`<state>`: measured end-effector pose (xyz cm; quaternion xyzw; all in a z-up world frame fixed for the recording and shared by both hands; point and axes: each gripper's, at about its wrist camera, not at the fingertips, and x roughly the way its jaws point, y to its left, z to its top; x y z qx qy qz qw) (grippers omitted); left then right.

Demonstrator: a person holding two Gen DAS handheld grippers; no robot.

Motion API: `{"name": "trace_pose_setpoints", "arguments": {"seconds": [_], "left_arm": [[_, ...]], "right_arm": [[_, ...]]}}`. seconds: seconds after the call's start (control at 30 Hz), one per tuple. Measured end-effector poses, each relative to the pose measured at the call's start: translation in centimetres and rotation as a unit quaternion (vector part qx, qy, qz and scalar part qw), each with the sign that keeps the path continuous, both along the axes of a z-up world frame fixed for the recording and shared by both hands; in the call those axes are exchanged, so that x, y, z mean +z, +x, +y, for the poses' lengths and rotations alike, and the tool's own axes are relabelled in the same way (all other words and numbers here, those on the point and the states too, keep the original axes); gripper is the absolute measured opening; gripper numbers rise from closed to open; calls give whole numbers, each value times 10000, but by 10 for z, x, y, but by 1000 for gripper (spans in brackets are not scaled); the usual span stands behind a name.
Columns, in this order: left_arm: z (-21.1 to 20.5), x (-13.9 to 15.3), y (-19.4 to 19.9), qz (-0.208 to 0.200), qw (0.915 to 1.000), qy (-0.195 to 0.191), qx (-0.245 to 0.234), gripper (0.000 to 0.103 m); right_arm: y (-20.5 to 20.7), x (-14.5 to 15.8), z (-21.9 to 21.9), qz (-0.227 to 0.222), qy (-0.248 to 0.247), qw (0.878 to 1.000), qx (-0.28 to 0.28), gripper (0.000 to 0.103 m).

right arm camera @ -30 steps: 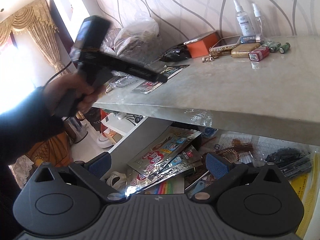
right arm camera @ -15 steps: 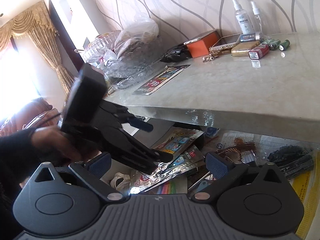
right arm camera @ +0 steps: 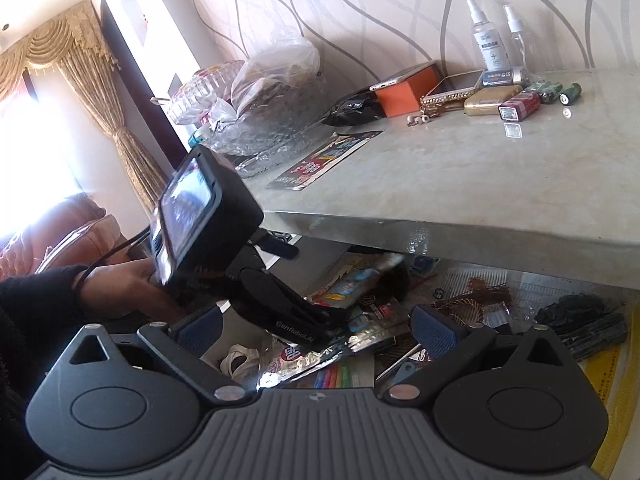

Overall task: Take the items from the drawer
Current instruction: 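Lower the open left gripper into the drawer over another packet, then grasp the silver snack packet and lift it onto the countertop with the left gripper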

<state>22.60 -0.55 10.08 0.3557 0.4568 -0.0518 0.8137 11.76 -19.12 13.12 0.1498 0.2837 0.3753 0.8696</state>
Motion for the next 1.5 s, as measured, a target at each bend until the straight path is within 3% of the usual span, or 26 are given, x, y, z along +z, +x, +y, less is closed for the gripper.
{"name": "trace_pose_setpoints", "arguments": {"seconds": [0.07, 0.13, 0.27, 0.5, 0.67, 0.8, 0.93, 1.03, 1.17, 1.3, 1.4, 1.43, 1.5], "left_arm": [[2, 1, -2, -179, 9996, 216, 16, 92], [9, 4, 0, -205, 9997, 65, 139, 89], [10, -1, 4, 20, 9995, -301, 55, 46], [24, 5, 4, 97, 9989, -462, 35, 7], [46, 40, -14, 722, 9950, -661, -201, 5], [47, 81, -34, 864, 9937, -688, -180, 5], [40, 128, -32, 389, 9983, -422, -70, 5], [32, 147, -20, -365, 9985, 237, -327, 3], [22, 140, 7, -1230, 9854, 959, -681, 3], [8, 104, 30, -1745, 9680, 1441, -1085, 2], [-1, 74, 44, -2031, 9497, 1901, -1437, 2], [-3, 66, 48, -2026, 9470, 1993, -1494, 2], [-3, 55, 60, -1797, 9547, 1891, -1432, 2]], "right_arm": [[0, 0, 0, -17, 10, 10000, -6, 103], [0, 0, 0, -2, 7, 10000, -15, 103], [3, -2, 1, 94, -56, 9999, -58, 103], [3, -3, -2, 94, -59, 9998, -163, 103], [4, -2, -3, 105, -30, 9998, -169, 103], [7, -3, -5, 154, -11, 9996, -229, 103], [12, -4, -11, 326, 132, 9989, -318, 103], [16, -5, -15, 427, 271, 9981, -358, 103], [14, -5, -16, 393, 308, 9979, -409, 103], [13, -5, -17, 360, 259, 9980, -445, 103], [14, -5, -17, 361, 249, 9981, -439, 103], [14, -5, -16, 366, 237, 9981, -434, 103], [14, -5, -15, 378, 208, 9982, -414, 103]]}}
